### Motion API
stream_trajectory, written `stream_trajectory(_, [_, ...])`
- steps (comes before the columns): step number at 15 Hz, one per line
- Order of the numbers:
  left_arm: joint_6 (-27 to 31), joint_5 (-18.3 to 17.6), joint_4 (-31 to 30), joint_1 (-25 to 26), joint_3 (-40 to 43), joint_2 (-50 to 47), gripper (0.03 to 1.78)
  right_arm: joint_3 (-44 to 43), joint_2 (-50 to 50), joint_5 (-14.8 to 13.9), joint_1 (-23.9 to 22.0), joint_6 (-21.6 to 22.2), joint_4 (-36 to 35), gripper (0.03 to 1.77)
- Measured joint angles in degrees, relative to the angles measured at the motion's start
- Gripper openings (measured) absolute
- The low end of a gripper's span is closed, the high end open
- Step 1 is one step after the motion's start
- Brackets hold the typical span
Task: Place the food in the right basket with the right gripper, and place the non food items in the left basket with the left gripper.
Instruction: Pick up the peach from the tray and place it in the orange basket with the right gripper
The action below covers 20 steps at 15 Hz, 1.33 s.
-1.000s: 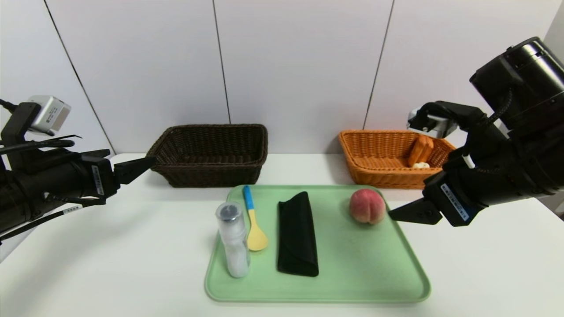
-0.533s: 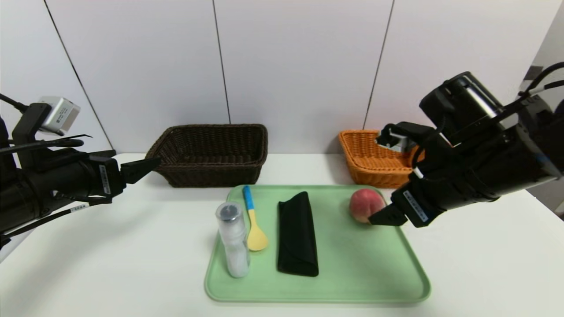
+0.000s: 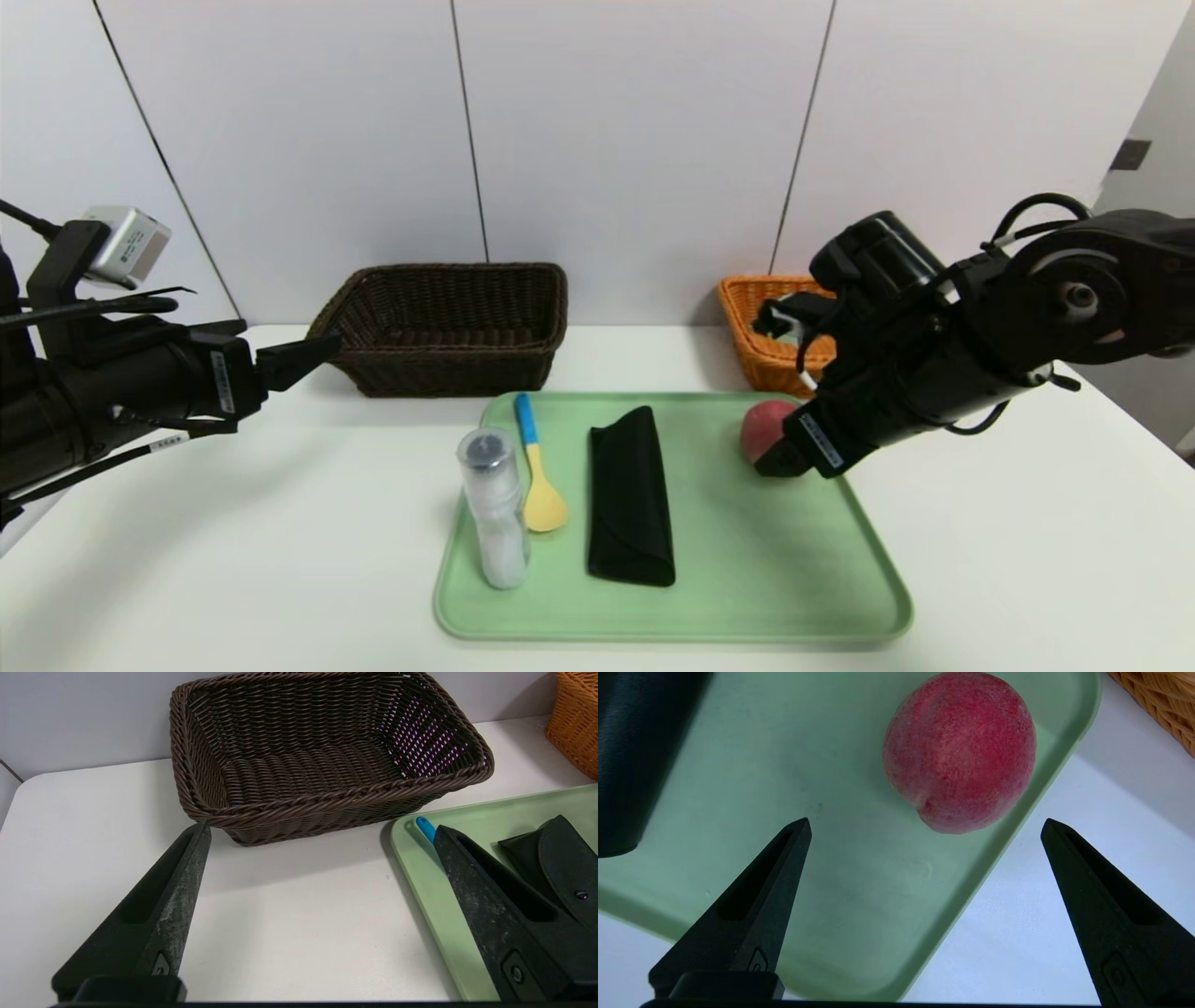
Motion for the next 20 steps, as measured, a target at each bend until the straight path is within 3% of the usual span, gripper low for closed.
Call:
stream_trajectory(8, [0.04,0.0,0.02,0.0,0.13,-0.15,1.69,-2.62,5.95,-0.76,-2.32,-0.29,-3.89,1.7])
stream_trajectory(20, [-0.02,0.0,-0.01,0.0,0.16,-0.12,1.69,-3.94,10.14,-0.65,-2.4,0.06,-4.11,1.7])
